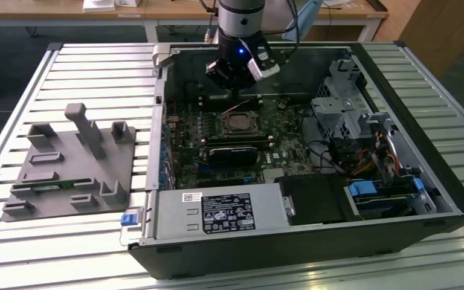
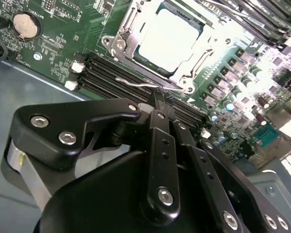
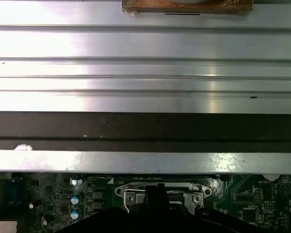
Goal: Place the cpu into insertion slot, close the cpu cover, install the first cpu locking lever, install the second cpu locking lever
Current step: 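Install the first cpu locking lever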
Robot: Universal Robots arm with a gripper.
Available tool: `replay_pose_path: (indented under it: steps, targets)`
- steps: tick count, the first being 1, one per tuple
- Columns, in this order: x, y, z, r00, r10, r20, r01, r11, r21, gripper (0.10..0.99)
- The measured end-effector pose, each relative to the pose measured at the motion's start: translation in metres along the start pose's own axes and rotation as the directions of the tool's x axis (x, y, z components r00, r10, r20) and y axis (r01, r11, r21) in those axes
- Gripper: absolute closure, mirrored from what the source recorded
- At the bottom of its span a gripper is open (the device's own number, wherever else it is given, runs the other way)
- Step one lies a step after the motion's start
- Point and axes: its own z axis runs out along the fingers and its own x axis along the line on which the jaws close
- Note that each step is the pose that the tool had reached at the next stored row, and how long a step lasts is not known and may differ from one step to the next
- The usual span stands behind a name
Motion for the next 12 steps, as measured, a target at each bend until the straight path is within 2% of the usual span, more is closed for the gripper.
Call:
replay_pose_path:
  steps: [12]
  targets:
    - [-0.0068,0.0056,0.0099,1.0,-0.005,-0.0002,0.005,1.0,0.0,0.98]
